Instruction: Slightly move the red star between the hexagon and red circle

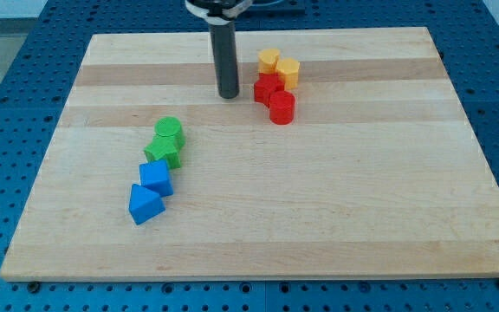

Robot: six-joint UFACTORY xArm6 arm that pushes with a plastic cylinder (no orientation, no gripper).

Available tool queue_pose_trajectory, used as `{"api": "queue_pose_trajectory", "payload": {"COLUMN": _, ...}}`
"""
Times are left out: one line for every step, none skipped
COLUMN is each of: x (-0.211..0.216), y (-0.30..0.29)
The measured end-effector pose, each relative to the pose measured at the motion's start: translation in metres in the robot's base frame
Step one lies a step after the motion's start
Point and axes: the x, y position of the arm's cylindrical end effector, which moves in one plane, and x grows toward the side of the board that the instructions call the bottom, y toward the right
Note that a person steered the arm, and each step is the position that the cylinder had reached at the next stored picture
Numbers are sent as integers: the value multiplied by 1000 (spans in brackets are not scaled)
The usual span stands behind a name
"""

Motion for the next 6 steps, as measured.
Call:
{"api": "queue_pose_trajectory", "payload": {"x": 0, "y": 24}}
{"api": "queue_pose_trajectory", "payload": {"x": 0, "y": 33}}
{"api": "queue_pose_trajectory", "payload": {"x": -3, "y": 6}}
{"api": "queue_pose_trajectory", "payload": {"x": -32, "y": -14}}
{"api": "queue_pose_trajectory", "payload": {"x": -54, "y": -12}}
{"api": "queue_pose_trajectory", "payload": {"x": -61, "y": 17}}
